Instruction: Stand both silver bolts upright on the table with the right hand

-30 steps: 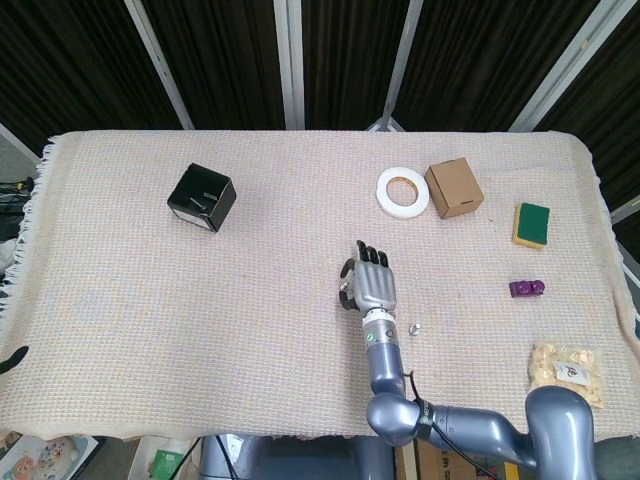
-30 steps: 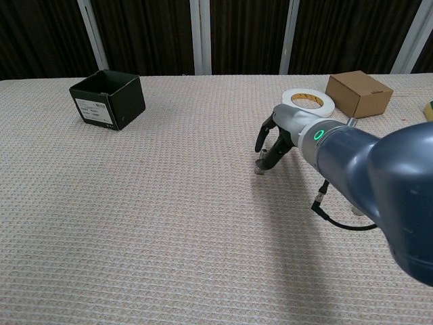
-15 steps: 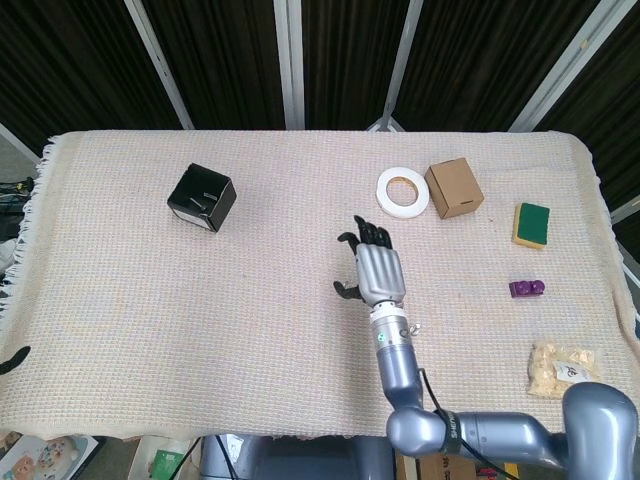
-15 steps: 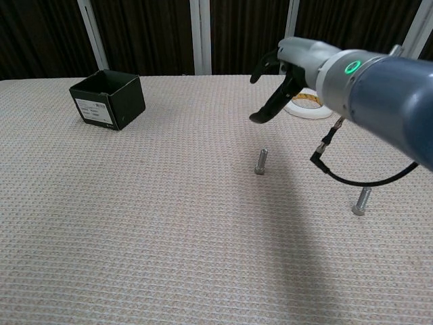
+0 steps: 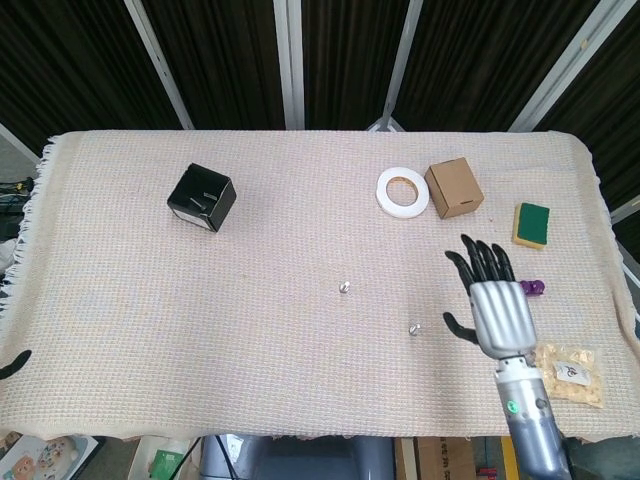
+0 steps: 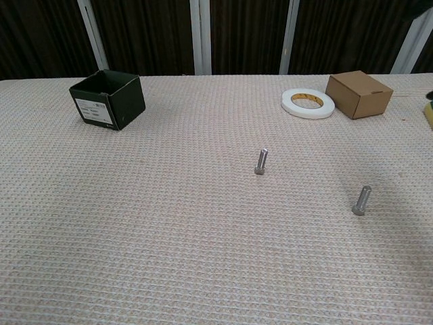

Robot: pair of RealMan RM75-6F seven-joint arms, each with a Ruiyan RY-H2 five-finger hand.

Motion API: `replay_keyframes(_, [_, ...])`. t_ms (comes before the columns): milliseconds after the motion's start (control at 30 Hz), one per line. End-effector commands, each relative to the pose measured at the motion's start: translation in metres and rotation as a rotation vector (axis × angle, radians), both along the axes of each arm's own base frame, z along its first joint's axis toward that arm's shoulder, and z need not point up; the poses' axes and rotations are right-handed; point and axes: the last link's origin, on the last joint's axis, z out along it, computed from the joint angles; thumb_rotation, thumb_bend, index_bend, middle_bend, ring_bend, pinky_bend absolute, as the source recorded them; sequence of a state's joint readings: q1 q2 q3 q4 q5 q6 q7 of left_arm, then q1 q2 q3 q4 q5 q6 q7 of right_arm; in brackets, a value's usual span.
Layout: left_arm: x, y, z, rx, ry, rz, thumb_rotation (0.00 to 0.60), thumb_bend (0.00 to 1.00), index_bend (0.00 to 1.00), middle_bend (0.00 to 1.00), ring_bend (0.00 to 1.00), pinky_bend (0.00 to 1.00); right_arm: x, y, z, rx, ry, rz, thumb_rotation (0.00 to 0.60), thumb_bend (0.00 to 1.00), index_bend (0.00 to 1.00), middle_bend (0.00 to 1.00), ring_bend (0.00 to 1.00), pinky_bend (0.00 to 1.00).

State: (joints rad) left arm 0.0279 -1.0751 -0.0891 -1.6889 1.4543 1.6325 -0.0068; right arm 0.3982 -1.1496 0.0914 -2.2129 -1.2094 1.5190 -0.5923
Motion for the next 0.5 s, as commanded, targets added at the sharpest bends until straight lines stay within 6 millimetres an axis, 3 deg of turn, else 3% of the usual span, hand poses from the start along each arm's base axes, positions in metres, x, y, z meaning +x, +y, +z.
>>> replay_keyframes(33, [0.0,-0.001,0.0,0.0,0.0,-0.001,0.6,0.15,0.18,0.12,0.0,0.05,-0.062,0.06,0.02,-0.013,0.057,-0.046,0.6,0.23,0.16,0.0,0.0,0.0])
replay_keyframes(267, [-0.002,-0.002,0.002,0.001,-0.005,0.003,0.6,0.15,0.18,0.12,0.0,0.05,-0.103,0.083,0.017,-0.049,0.13,-0.116,0.6,0.23,0.12,0.0,0.0,0.0])
replay_keyframes(500, [-0.003,-0.003,0.002,-0.011,-0.003,0.01,0.6,0.15,0.18,0.12,0.0,0.05,-0.116,0.087,0.013,-0.077,0.158,-0.128,0.6,0.23,0.1,0.0,0.0,0.0])
